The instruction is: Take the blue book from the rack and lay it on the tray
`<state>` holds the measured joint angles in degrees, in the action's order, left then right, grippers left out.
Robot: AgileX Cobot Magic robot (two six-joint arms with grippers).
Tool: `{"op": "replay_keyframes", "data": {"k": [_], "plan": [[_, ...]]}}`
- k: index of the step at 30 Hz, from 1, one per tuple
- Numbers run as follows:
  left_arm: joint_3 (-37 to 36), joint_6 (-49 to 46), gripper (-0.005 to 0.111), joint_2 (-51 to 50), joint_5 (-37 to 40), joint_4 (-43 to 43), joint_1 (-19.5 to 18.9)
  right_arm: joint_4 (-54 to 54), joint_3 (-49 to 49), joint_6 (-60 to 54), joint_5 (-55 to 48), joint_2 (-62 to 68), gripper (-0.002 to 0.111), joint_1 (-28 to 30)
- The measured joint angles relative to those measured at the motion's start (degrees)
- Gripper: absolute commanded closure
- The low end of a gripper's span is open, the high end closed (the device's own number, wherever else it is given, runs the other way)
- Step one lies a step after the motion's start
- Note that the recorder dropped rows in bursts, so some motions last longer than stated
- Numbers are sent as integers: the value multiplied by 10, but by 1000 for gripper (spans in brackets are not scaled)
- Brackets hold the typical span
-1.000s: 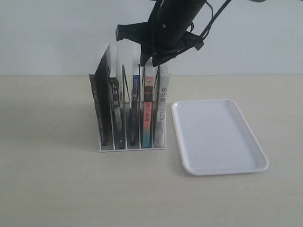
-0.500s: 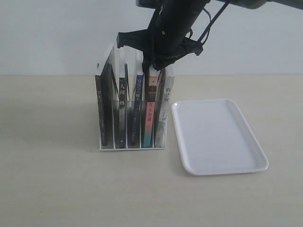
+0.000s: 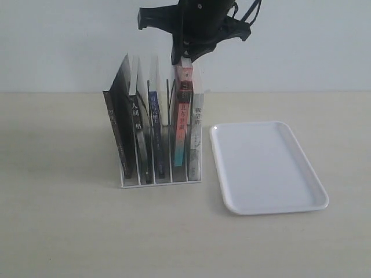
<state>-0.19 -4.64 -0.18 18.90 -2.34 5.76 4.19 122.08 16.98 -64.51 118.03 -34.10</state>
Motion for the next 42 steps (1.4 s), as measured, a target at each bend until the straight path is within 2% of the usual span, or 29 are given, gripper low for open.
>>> {"op": "replay_keyframes", "data": {"k": [23, 32, 42], "plan": [[0, 0, 102, 0, 0, 0, 0, -36, 46, 2, -36, 3, 107, -18], [0, 0, 102, 0, 0, 0, 0, -37, 46, 6, -37, 46, 107, -18], [0, 0, 102, 0, 0, 0, 0, -48, 46, 7, 0, 54, 107, -18]]}}
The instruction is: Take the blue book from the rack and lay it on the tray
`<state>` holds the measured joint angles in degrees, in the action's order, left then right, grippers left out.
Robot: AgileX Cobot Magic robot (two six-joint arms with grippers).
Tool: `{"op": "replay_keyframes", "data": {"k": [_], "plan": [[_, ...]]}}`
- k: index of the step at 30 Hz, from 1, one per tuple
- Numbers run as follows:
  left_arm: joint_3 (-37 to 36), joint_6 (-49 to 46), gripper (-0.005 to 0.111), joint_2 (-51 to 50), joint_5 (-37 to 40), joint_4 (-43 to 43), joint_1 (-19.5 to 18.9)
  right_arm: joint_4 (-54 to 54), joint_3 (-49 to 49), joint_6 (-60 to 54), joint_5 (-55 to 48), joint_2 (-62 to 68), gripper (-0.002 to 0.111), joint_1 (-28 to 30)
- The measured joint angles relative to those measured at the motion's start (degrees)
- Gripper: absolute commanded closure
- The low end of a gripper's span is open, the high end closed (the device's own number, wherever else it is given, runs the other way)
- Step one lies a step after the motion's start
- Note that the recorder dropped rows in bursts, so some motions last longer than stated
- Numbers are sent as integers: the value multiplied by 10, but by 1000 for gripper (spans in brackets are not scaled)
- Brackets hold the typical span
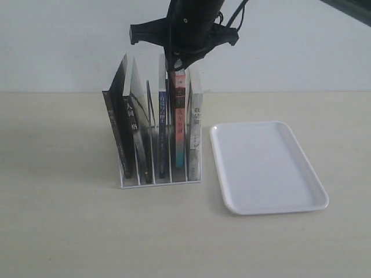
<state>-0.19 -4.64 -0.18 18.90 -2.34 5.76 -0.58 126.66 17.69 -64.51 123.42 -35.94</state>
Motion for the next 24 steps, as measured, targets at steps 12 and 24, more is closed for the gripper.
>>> {"op": "replay_keyframes", "data": {"k": [12, 24], "plan": [[0, 0, 102, 0, 0, 0, 0, -2, 0, 3, -21, 11, 82, 0], [0, 0, 102, 0, 0, 0, 0, -6, 5, 5, -23, -15, 61, 0]]}}
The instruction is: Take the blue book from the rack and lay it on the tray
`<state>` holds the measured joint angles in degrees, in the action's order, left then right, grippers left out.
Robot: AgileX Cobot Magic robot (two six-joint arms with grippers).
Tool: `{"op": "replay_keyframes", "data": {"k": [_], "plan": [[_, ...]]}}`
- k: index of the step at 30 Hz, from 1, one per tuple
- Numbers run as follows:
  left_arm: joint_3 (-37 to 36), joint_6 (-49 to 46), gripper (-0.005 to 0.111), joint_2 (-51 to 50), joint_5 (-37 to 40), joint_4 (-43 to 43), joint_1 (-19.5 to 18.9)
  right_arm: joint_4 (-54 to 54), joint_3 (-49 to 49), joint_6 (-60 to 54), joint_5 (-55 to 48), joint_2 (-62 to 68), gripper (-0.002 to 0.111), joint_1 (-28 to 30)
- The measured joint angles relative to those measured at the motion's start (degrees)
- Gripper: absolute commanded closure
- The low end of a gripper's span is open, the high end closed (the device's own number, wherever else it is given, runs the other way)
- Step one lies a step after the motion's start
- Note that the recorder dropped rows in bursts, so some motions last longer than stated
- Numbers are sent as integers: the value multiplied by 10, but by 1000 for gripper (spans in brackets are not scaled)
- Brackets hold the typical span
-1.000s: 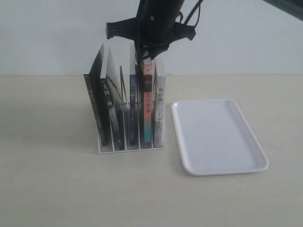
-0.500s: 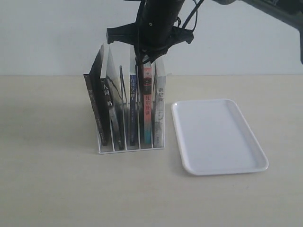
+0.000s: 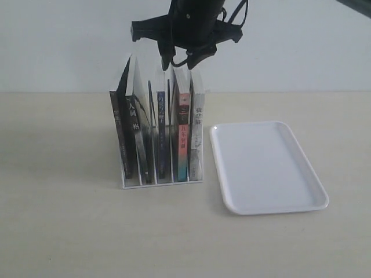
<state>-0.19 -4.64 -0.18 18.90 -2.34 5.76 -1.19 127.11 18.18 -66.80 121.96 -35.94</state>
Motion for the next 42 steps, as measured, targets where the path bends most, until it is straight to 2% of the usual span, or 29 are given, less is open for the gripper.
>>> {"op": "replay_keyframes", "data": {"k": [9, 15, 42], "plan": [[0, 0, 102, 0, 0, 0, 0, 60, 1, 0, 4, -43, 61, 0], [0, 0, 102, 0, 0, 0, 0, 93, 1, -6, 4, -32, 68, 0], [0, 0, 102, 0, 0, 0, 0, 92, 1, -4, -18, 27, 68, -1]]}}
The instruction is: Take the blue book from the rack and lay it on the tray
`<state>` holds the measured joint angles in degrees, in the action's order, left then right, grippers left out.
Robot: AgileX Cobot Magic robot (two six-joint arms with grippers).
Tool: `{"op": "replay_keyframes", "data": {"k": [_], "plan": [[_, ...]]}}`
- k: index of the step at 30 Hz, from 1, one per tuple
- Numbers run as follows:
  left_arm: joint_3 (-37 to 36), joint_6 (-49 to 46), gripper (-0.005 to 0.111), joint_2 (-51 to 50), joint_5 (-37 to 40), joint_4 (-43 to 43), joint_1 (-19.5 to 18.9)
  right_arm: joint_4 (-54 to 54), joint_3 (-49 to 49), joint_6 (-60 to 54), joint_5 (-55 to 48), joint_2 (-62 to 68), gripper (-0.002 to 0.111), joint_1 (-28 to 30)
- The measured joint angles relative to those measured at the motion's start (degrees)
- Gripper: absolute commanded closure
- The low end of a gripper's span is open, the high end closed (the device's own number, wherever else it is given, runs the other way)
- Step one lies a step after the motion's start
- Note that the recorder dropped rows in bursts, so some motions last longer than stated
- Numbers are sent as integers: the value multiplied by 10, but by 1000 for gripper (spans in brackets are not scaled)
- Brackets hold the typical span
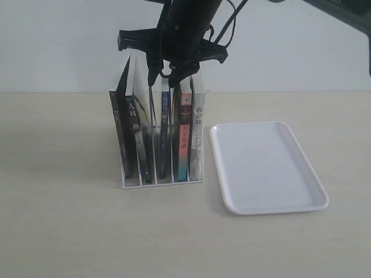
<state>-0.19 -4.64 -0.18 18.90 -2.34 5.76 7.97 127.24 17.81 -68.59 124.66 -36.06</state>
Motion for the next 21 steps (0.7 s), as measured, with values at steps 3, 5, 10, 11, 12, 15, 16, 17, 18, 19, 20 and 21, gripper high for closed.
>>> {"op": "replay_keyframes", "data": {"k": [3, 5, 10, 11, 12, 15, 16, 17, 18, 19, 20, 21], "plan": [[0, 0, 102, 0, 0, 0, 0, 1, 0, 1, 1, 8, 68, -1], [0, 0, 102, 0, 0, 0, 0, 1, 0, 2, 2, 11, 68, -1], [0, 0, 102, 0, 0, 0, 0, 1, 0, 4, 5, 17, 90, -2], [0, 0, 102, 0, 0, 0, 0, -1, 0, 4, 5, 18, 97, -2], [0, 0, 102, 0, 0, 0, 0, -1, 0, 4, 6, 18, 103, -2], [0, 0, 102, 0, 0, 0, 0, -9, 0, 3, 6, 18, 108, -2], [0, 0, 102, 0, 0, 0, 0, -11, 0, 2, 6, 18, 108, -2], [0, 0, 102, 0, 0, 0, 0, -11, 0, 0, 6, 18, 108, -2], [0, 0, 102, 0, 0, 0, 0, -11, 0, -2, 6, 18, 108, -2], [0, 0, 102, 0, 0, 0, 0, -11, 0, -5, 6, 18, 108, -2], [0, 0, 102, 0, 0, 0, 0, -11, 0, -6, 6, 16, 108, -2], [0, 0, 102, 0, 0, 0, 0, -11, 0, -6, 7, 14, 108, -2]]}}
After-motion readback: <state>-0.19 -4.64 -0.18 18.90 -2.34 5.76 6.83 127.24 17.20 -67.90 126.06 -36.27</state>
